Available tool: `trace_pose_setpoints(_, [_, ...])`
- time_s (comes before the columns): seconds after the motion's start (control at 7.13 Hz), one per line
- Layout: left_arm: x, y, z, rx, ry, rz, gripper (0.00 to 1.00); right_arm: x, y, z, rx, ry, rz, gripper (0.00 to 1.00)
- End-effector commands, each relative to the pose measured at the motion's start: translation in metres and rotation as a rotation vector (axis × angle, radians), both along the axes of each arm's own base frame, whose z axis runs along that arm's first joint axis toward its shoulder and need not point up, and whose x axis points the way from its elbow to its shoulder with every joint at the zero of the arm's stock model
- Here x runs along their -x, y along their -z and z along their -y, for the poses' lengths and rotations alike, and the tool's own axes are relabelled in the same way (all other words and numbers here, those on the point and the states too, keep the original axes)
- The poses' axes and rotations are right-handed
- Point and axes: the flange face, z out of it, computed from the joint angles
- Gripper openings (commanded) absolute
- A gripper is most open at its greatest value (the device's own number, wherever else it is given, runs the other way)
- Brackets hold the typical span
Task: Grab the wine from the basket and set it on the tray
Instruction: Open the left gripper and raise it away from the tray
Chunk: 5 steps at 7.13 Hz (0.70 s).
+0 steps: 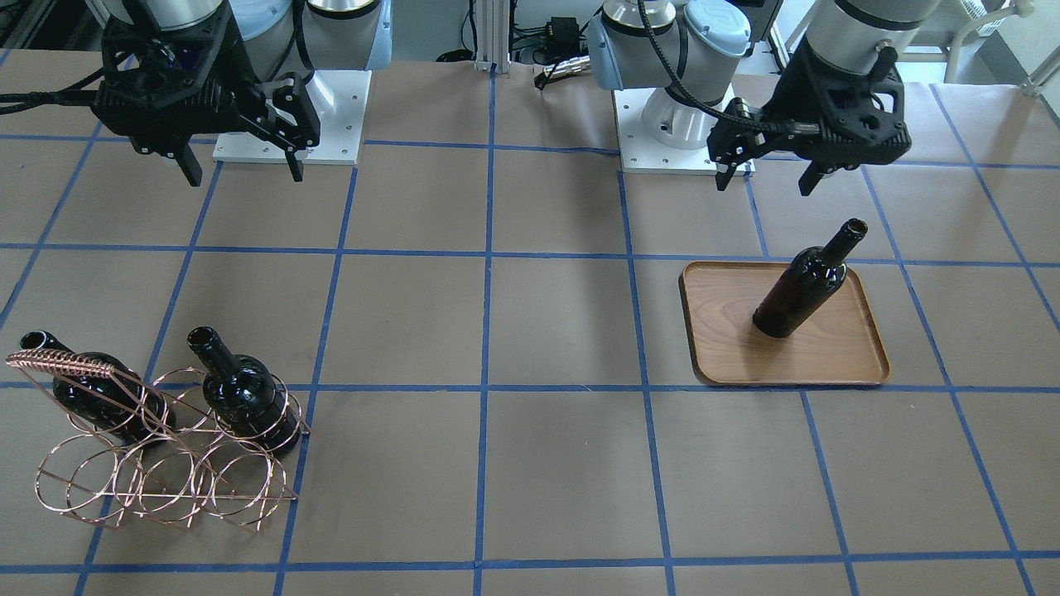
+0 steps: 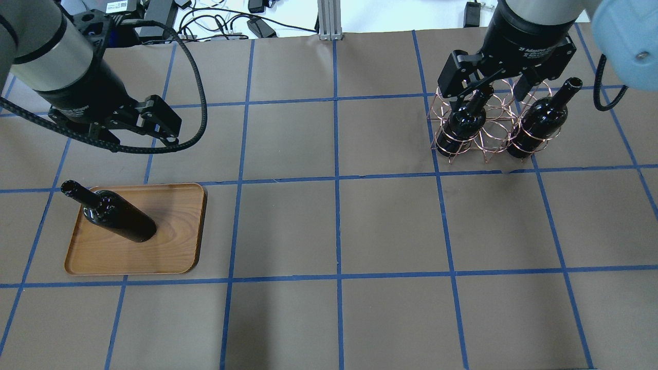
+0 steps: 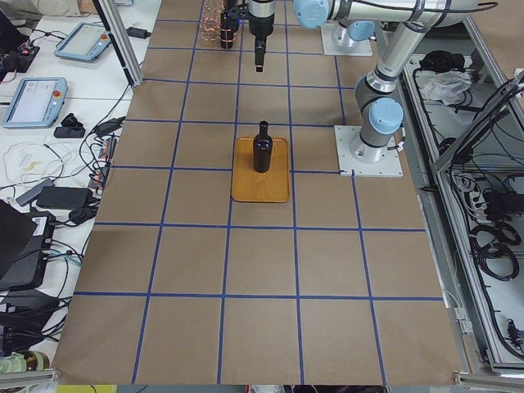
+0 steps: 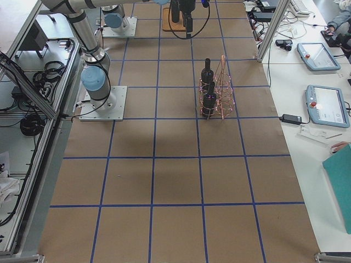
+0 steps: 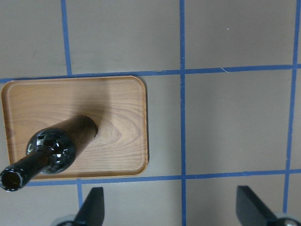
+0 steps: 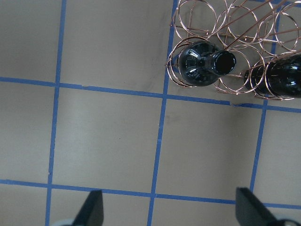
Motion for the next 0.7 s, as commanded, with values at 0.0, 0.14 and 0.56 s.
trace_pose_setpoints(0.0, [0.0116, -0.0013, -0.0045, 0.001, 0.029, 0.001, 1.0, 0.0, -0.0001, 0.0006, 0.001, 0.001, 0.0, 1.0])
trace_pose_setpoints(0.14, [0.0117, 0.0003, -0.0049, -0.004, 0.032, 0.001, 1.0, 0.0, -0.0041, 0.0024, 0.01, 0.001, -0.001, 1.0])
trace_pose_setpoints(0.56, [0.0104, -0.0018, -0.0057, 0.001, 0.031, 0.007, 1.0, 0.001, -0.0061, 0.0009, 0.001, 0.004, -0.003, 1.0])
